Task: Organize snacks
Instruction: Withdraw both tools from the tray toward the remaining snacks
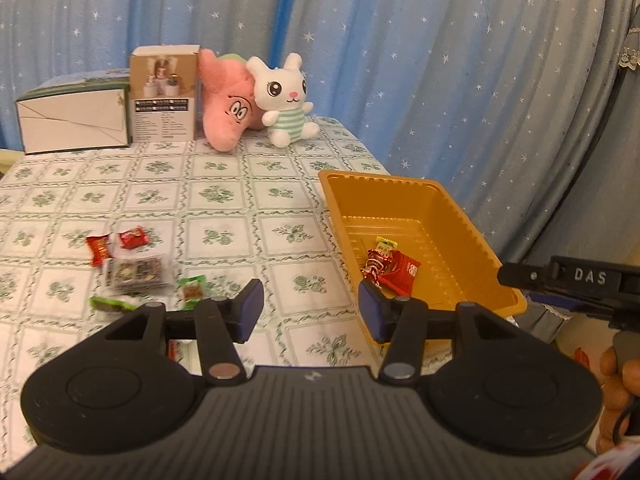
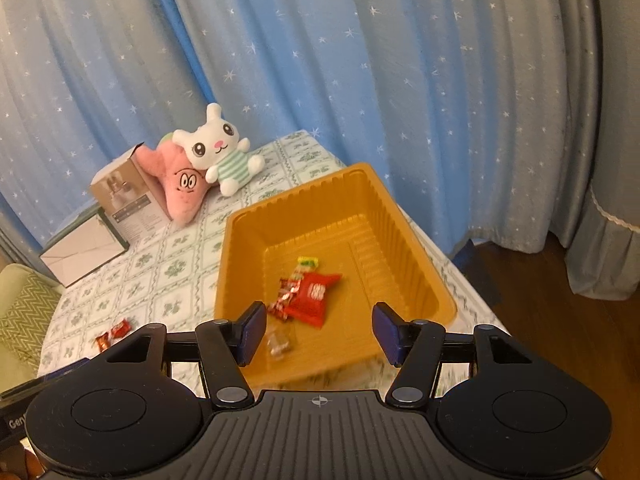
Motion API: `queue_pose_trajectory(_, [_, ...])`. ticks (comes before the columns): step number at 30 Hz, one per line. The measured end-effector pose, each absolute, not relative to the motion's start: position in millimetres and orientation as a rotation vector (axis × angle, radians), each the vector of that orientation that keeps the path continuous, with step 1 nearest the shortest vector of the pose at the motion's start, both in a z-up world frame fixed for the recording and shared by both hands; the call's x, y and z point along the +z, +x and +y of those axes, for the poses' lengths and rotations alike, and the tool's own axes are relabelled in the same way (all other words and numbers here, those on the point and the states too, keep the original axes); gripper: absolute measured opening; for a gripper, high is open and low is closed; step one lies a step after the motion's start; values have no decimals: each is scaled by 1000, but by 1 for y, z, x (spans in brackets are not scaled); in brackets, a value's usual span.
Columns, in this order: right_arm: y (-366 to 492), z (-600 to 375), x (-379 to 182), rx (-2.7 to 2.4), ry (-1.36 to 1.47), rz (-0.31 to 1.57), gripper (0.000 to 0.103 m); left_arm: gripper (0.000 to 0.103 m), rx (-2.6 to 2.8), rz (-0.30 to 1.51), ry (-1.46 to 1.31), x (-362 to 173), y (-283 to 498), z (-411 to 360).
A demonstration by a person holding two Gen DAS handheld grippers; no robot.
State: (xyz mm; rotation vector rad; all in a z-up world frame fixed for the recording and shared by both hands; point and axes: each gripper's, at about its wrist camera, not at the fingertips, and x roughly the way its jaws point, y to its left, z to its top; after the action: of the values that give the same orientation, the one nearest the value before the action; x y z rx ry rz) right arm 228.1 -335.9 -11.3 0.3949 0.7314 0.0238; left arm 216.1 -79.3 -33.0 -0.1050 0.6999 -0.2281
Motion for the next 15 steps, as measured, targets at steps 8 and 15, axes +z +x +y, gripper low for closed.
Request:
queue_pose_trajectory(8, [187,-315,3,31,397,739,59,57,-187,682,-103,-17,177,-54])
queue_pose_trajectory(15, [165,-293,12,58,356,742,59,62,-156,677,-124,-6,151,-28])
